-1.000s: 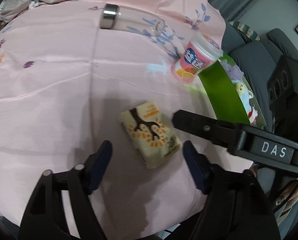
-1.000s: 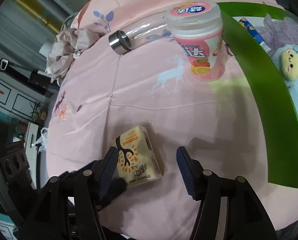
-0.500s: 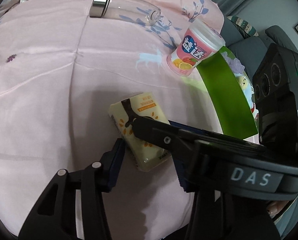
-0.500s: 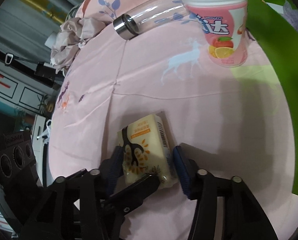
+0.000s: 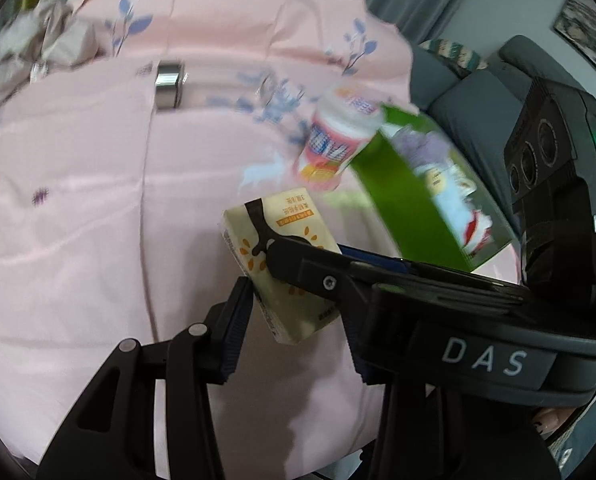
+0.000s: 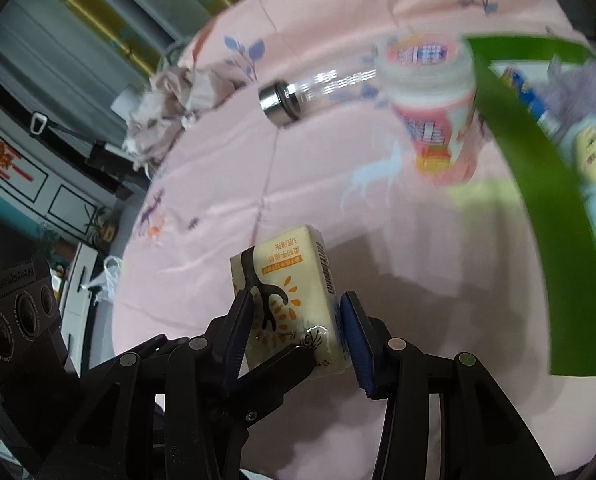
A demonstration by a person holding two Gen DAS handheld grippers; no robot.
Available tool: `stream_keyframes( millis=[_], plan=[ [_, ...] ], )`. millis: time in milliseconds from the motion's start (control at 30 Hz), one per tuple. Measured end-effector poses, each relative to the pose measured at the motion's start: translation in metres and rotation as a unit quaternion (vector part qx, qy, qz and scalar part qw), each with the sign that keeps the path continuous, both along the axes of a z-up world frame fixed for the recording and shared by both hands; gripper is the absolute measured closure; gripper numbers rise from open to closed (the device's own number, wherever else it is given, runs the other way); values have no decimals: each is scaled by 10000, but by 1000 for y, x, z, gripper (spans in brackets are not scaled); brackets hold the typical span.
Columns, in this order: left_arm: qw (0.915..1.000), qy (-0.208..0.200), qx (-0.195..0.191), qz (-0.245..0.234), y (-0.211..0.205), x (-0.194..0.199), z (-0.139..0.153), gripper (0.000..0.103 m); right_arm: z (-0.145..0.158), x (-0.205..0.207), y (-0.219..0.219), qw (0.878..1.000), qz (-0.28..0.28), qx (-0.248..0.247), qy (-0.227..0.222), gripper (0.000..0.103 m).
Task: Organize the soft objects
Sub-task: 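Carry the cream tissue pack with the right tool and release it into the box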
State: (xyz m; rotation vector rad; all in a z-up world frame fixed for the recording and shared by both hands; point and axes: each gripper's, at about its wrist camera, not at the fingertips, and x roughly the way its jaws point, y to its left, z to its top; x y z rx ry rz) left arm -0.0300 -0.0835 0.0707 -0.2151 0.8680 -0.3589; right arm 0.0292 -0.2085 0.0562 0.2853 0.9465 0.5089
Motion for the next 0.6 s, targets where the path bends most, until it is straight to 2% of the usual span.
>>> stream_keyframes(
  millis=[267,433,600],
  plan=[
    [9967,-676,89,-430,-33,-2,47,60,50,-19,-35,9965,-436,59,-713,55],
    [9903,-1077,95,-877,-72,10,72,60,76,-20,-76,9898,-906,140,-1093,55],
    [9843,-1151,-64,-1339,-118,38,81,61,87,-10,-128,9800,-1518,132,-1278,55]
  ],
)
